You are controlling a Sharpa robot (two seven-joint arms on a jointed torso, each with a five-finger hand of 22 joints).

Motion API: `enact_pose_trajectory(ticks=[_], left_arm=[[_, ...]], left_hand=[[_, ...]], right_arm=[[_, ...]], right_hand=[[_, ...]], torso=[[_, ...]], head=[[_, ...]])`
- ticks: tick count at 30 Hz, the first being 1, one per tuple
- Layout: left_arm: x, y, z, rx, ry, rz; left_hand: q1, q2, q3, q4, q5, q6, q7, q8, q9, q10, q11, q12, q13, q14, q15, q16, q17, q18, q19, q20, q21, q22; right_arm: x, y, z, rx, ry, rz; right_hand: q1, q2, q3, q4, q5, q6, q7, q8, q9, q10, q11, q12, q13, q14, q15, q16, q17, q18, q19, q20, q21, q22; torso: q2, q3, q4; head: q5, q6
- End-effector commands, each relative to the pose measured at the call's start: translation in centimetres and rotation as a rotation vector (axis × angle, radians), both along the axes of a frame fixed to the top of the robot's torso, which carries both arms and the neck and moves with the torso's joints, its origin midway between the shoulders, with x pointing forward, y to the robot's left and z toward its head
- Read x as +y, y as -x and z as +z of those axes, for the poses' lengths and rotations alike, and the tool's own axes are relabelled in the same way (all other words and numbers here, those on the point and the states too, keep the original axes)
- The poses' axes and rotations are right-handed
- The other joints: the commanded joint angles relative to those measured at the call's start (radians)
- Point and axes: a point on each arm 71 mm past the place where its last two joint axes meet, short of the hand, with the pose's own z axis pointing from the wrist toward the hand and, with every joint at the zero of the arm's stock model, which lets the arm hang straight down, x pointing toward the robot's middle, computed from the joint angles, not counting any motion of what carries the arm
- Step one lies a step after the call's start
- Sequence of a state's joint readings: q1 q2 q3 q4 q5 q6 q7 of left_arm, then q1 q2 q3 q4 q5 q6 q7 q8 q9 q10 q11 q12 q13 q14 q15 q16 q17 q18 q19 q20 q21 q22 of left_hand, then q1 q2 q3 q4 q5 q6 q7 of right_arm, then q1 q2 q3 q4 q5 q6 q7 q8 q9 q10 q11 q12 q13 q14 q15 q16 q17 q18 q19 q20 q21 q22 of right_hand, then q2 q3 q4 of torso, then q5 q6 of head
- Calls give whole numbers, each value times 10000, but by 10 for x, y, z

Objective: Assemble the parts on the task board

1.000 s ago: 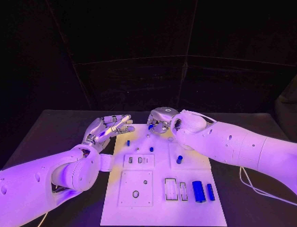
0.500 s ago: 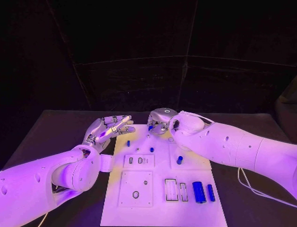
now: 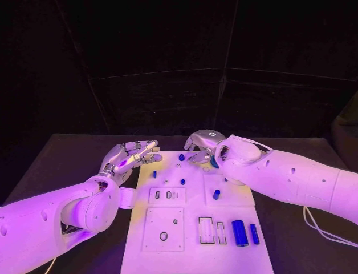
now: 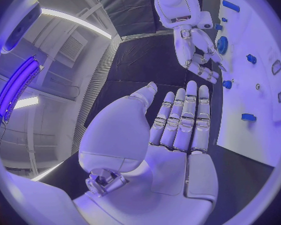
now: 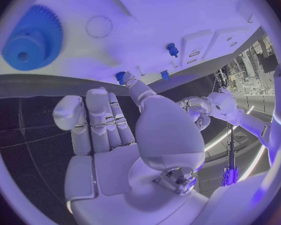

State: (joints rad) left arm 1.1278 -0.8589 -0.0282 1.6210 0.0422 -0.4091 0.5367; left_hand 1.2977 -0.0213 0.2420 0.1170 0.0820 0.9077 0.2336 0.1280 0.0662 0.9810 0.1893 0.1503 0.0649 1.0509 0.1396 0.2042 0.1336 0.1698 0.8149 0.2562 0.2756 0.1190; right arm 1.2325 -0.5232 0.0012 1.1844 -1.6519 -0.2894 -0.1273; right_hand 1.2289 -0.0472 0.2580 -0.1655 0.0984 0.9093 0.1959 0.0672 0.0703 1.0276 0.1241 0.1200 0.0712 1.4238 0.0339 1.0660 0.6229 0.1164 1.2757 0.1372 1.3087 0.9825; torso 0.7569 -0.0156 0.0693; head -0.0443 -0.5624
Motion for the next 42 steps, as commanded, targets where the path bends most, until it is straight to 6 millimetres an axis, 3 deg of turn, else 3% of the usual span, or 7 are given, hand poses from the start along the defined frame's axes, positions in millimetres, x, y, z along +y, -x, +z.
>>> enact_pose_trajectory(ticks=[1,6,11,19,28,35,42], left_arm=[[-1,0,2,-75,46,-176],[1,0,2,-69,40,-167],[1,-1,1,-69,44,-175],[0,-2,0,-59,49,-195],[0,-4,-1,-40,37,-188],[-1,-5,-2,14,35,-228],[-1,-5,-2,36,14,-207]], left_hand=[[-52,49,15,-58,-10,17,113,-33,-15,2,-3,-37,-10,39,33,-67,10,139,42,16,-27,-15],[-53,53,17,-67,-10,12,112,-38,-15,-4,-2,-44,-10,37,34,-74,10,139,41,17,-32,-19],[-52,56,20,-71,-10,11,111,-39,-15,-5,-2,-46,-10,37,34,-76,10,139,41,17,-34,-21],[-38,78,39,-102,-6,13,104,-44,-13,-4,-7,-54,-9,41,34,-89,13,141,42,18,-45,-31],[-31,88,49,-118,-4,14,101,-46,-12,-3,-9,-58,-8,43,33,-95,15,142,43,18,-49,-35],[-19,110,71,-148,-1,14,98,-52,-11,-3,-10,-66,-7,46,31,-107,17,143,47,19,-58,-44],[-18,122,80,-159,-1,11,101,-56,-11,-6,-9,-72,-7,46,32,-114,18,143,46,19,-64,-49]], right_arm=[[-16,5,11,-173,-866,-355],[-50,12,14,612,-1340,-1012],[-79,16,11,1477,-1248,-1743],[-100,16,4,2214,-745,-2480],[-96,10,1,2350,-589,-2512],[-87,6,-3,2511,-227,-2319],[-86,3,-5,2452,105,-2251]], right_hand=[[28,-5,-130,134,132,208,-40,95,21,454,-64,293,61,78,-90,152,175,-35,109,-40,70,153],[-407,-224,-555,688,794,416,-272,129,22,1973,-403,1179,444,262,-339,610,828,-123,404,-261,348,654],[-409,-542,-1284,1278,1019,244,-473,106,-6,2911,-672,2346,1373,395,-573,1106,1573,-198,604,-526,545,994],[691,-440,-2756,2808,1117,-196,-427,297,15,1574,-629,5310,4619,523,-530,2141,3225,-321,869,-494,914,1660],[1046,-314,-2938,3150,1272,-265,-414,411,15,1402,-616,5878,5315,578,-517,2388,3679,-343,926,-476,1004,1819],[1347,-167,-3103,3265,1279,-202,-439,587,21,2481,-632,8809,8568,728,-523,2964,4757,-451,1206,-480,1290,2401],[1460,-132,-3132,3247,1257,-190,-441,626,18,2488,-635,9032,8851,724,-519,3013,4846,-466,1231,-474,1330,2481]], torso=[[-17,6,-57],[-54,32,-165],[-77,51,-239],[-56,72,-222],[-50,45,-200],[-50,37,-197],[-51,41,-203]], head=[[-20,27],[-60,47],[-50,54],[-81,41],[-109,8],[-110,-52],[-117,-56]])
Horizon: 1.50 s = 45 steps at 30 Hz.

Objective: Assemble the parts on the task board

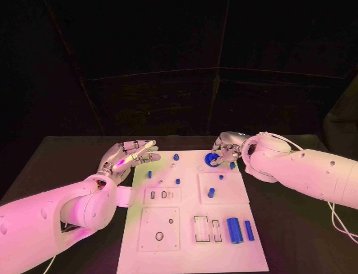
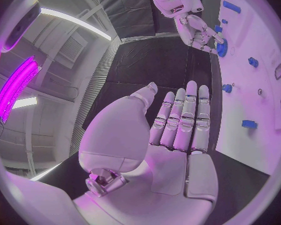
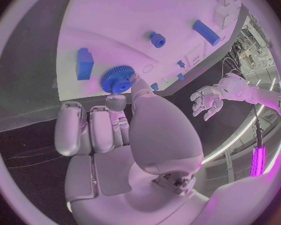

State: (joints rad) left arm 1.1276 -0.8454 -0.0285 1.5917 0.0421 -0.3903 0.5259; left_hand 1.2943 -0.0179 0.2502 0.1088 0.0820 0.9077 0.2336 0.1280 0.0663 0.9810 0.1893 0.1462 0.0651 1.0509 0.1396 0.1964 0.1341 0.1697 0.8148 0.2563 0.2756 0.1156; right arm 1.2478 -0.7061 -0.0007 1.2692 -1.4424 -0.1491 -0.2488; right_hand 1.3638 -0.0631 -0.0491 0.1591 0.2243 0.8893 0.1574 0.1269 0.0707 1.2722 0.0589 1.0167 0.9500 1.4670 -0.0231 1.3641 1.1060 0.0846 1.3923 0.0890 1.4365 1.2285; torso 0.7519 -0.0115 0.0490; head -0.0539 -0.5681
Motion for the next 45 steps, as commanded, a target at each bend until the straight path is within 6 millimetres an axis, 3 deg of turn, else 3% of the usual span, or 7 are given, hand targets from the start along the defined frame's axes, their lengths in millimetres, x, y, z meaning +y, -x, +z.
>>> enact_pose_trajectory(ticks=[1,19,23,26,30,40,45], left_arm=[[-2,0,1,-59,32,-158],[0,-1,1,-37,10,-132],[0,-1,1,-39,8,-126],[0,-1,1,-40,9,-128],[0,-1,1,-41,19,-146],[1,-1,1,-42,11,-127],[1,0,2,-40,26,-159]], left_hand=[[16,88,-2,-77,-1,11,101,-56,-12,-6,-9,-31,-9,46,32,-36,14,144,47,19,-63,-15],[7,104,7,-89,-4,2,107,-66,-13,-14,-4,-42,-10,42,35,-50,15,143,46,21,-73,-24],[7,104,7,-89,-4,2,107,-66,-13,-14,-4,-42,-10,42,35,-50,15,143,46,21,-73,-24],[5,108,10,-95,-4,0,107,-68,-13,-15,-3,-45,-10,40,36,-55,15,143,46,21,-76,-27],[5,108,10,-95,-4,0,107,-68,-13,-15,-3,-45,-10,40,36,-55,15,143,46,21,-76,-27],[5,108,10,-95,-4,0,107,-68,-13,-15,-3,-45,-10,40,36,-55,15,143,46,21,-76,-27],[4,115,17,-107,-5,1,103,-71,-13,-13,-4,-48,-9,40,37,-63,16,143,46,22,-82,-32]], right_arm=[[1,-1,-1,115,447,182],[2,-2,0,-216,786,385],[4,-2,2,-471,656,456],[7,0,5,-916,470,521],[12,2,11,-1492,199,677],[34,15,23,-2652,-260,1195],[56,23,28,-3118,-330,1533]], right_hand=[[142,44,-66,-7,-7,23,-57,45,15,80,14,175,195,290,51,40,32,-149,66,9,59,31],[913,338,256,-472,-419,221,-85,221,14,553,-20,1372,1625,319,27,218,407,-192,151,-8,182,276],[1187,555,592,-675,-434,527,-114,361,43,695,-48,1652,1972,328,0,261,504,-209,193,-27,229,375],[1231,824,902,-708,-645,1113,-263,647,126,732,-171,1728,2093,340,-73,306,609,-225,237,-73,269,468],[1142,950,1114,-691,-780,1433,-383,755,151,721,-265,1692,2097,359,-152,359,739,-247,289,-146,315,579],[803,753,1269,-608,-548,1398,-373,567,69,759,-268,1708,2194,372,-175,403,869,-261,307,-193,342,637],[766,709,1405,-626,-395,1425,-375,510,48,747,-271,1673,2194,373,-175,405,886,-262,306,-194,347,645]], torso=[[-1,-5,0],[3,-2,-5],[9,3,-2],[6,1,-1],[7,-5,7],[4,-11,-4],[6,-14,20]], head=[[-30,-1],[-8,-5],[-12,12],[-14,32],[-25,87],[51,100],[66,41]])
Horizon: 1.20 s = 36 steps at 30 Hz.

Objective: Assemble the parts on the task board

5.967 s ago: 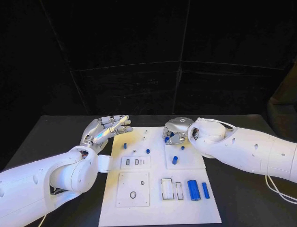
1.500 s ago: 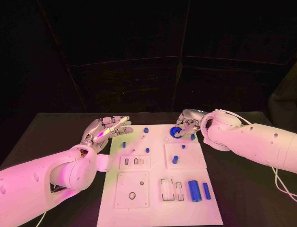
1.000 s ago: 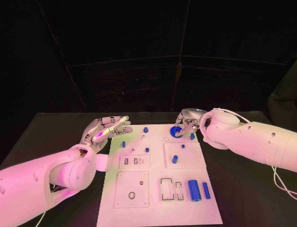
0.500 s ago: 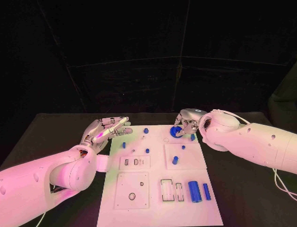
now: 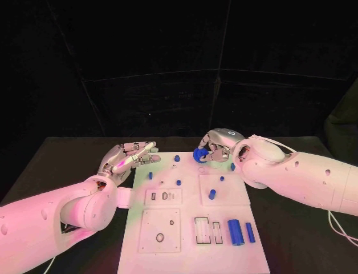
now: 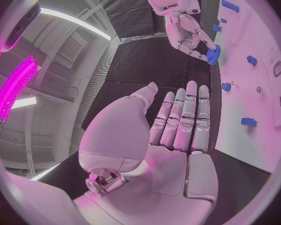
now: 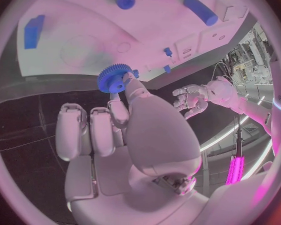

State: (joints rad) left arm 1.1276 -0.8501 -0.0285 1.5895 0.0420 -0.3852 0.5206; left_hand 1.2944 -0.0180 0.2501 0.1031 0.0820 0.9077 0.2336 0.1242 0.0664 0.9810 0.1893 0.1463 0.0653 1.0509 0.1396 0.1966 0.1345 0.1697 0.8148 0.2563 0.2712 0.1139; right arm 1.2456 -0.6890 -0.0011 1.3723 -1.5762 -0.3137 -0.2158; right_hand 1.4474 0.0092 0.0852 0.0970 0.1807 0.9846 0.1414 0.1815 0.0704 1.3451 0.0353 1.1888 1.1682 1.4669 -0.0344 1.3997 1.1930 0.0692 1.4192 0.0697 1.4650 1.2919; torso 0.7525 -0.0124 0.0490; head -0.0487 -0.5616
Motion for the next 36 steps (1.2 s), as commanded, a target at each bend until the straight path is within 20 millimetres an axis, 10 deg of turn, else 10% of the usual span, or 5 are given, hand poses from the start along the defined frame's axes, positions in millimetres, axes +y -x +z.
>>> enact_pose_trajectory(ticks=[1,17,36], left_arm=[[-2,1,2,-86,51,-170],[-2,1,3,-150,39,-100],[-4,2,4,-194,49,-87]], left_hand=[[3,116,17,-50,-4,1,103,-32,-14,-13,-5,-48,-12,40,37,-65,12,143,46,22,-39,-15],[-72,119,-7,-50,-31,9,104,-38,-11,-1,-4,-57,-9,38,41,-94,16,143,48,27,-59,-35],[-117,127,-22,-48,-48,8,109,-45,-10,-1,1,-66,-8,34,45,-113,17,143,48,29,-72,-47]], right_arm=[[16,5,10,-1010,-107,208],[74,9,-2,-359,351,1207],[95,2,-14,-49,944,1114]], right_hand=[[-77,-24,90,-9,64,475,-214,-49,46,11,-35,-62,4,375,-63,52,23,-107,35,-1,62,7],[-219,-108,233,18,-30,439,-181,-165,9,-28,-7,-157,-46,374,-44,53,47,-105,22,10,58,-5],[-254,-264,391,-58,-40,406,-149,-271,-11,-124,20,-313,-146,382,-23,76,127,-101,7,30,52,-20]], torso=[[8,0,24],[27,5,31],[30,15,14]], head=[[41,-31],[160,-154],[177,-206]])
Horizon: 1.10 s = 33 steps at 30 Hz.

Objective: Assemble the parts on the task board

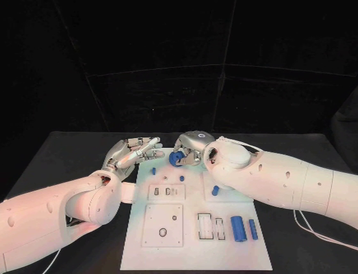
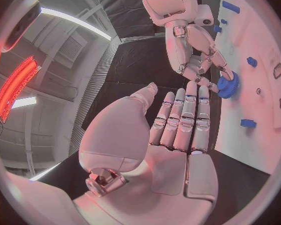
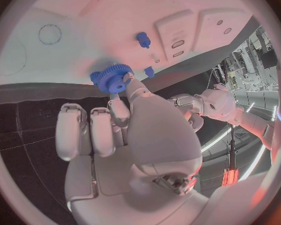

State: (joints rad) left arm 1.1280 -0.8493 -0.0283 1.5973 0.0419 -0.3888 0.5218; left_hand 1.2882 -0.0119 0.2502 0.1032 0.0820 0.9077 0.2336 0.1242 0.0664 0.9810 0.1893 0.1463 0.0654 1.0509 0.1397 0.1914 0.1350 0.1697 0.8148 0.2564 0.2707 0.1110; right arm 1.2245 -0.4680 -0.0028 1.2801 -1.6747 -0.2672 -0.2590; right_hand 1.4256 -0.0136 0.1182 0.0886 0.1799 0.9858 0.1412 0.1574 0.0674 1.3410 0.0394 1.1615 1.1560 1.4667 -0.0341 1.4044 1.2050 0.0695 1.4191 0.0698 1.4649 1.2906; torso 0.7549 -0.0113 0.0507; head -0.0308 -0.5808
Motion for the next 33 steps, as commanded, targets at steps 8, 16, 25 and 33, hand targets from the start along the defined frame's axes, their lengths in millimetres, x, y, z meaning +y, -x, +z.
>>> enact_pose_trajectory(ticks=[8,16,25,33], left_arm=[[1,1,3,-172,9,-17],[2,0,3,-176,5,-7],[4,0,3,-188,-14,39],[4,0,3,-186,-18,43]], left_hand=[[-70,70,-27,-50,-50,2,115,-51,-11,-8,5,-73,-10,29,47,-71,11,142,47,30,-73,-22],[-70,70,-27,-50,-50,2,115,-51,-11,-8,5,-73,-10,29,47,-71,11,142,47,30,-73,-22],[-91,77,-33,-51,-51,-5,123,-58,-12,-15,11,-81,-11,23,52,-84,11,141,45,33,-82,-30],[-91,77,-33,-51,-51,-5,123,-58,-12,-15,11,-81,-11,23,52,-84,11,141,45,33,-82,-30]], right_arm=[[5,-1,-3,182,651,-45],[4,-2,-5,290,800,-117],[5,-2,-4,232,729,-84],[2,-3,-6,384,793,-187]], right_hand=[[-328,-291,139,84,-210,59,-21,-317,-33,-367,88,-502,-413,383,62,31,59,-93,-41,101,26,-65],[-547,-456,132,151,-263,-212,41,-498,-38,-468,155,-625,-509,381,124,30,89,-87,-63,163,15,-86],[-1332,-742,-220,697,-66,-634,152,-714,-4,-531,278,-643,-516,391,236,58,201,-82,-84,277,7,-101],[-2657,-598,-1315,1980,882,-722,212,-722,8,-594,351,-549,-424,390,303,70,295,-77,-102,341,4,-114]], torso=[[-1,-3,1],[1,2,-4],[2,11,-5],[4,9,-12]], head=[[14,-39],[14,-34],[3,-40],[-11,-25]])
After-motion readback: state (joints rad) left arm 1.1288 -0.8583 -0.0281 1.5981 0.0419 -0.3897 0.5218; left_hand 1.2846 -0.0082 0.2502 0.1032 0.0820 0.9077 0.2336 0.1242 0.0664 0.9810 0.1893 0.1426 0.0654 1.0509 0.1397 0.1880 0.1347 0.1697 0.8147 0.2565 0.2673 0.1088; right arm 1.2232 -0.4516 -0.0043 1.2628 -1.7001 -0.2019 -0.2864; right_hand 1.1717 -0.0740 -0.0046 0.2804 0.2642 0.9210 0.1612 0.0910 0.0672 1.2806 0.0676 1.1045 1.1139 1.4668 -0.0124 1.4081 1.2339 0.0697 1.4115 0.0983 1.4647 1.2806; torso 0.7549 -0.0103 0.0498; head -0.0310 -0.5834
